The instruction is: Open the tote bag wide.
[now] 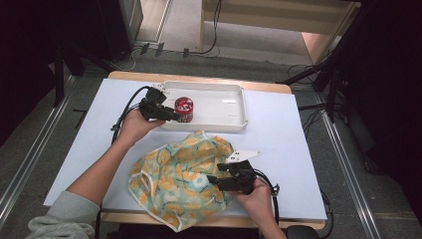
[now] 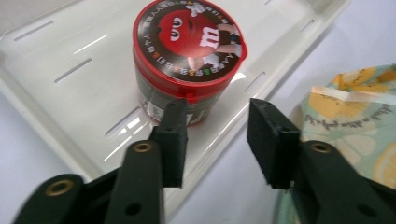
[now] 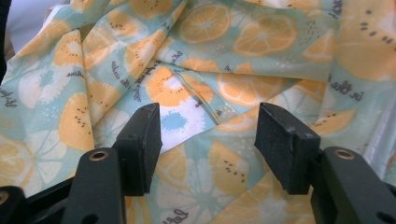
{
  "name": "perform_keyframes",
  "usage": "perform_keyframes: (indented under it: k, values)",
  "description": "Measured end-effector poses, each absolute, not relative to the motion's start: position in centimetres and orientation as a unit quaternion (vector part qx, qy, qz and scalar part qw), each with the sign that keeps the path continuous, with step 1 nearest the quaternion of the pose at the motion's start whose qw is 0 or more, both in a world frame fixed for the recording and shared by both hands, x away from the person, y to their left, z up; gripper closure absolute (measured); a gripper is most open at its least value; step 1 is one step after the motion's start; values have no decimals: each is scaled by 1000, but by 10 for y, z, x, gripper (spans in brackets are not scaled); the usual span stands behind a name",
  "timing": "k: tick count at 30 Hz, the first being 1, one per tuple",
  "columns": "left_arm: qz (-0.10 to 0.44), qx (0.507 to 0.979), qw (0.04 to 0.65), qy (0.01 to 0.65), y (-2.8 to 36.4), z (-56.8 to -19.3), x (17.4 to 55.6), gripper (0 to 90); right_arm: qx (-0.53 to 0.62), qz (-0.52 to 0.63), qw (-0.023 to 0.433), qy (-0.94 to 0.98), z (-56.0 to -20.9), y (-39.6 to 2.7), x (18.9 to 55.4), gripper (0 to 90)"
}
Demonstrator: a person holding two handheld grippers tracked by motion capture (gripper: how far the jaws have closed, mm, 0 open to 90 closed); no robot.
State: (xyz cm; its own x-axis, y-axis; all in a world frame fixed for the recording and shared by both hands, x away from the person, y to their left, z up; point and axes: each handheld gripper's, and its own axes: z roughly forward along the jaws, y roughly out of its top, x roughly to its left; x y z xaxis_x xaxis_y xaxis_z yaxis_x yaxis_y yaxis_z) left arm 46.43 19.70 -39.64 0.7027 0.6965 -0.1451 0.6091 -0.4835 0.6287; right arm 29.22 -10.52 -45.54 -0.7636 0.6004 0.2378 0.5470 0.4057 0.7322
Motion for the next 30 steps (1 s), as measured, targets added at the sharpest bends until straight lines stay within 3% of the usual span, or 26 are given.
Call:
perform_keyframes:
  k: [5, 8, 30]
  values:
    - [60, 865, 337, 366, 194, -396, 461, 823, 340, 424, 31, 839, -455, -104, 293, 417]
    - [56, 868, 329, 368, 193, -402, 462, 899, 338, 425, 32, 839, -455, -104, 293, 418]
    - [65, 848, 343, 399, 196, -411, 476, 900, 336, 426, 31, 840, -455, -103, 292, 424]
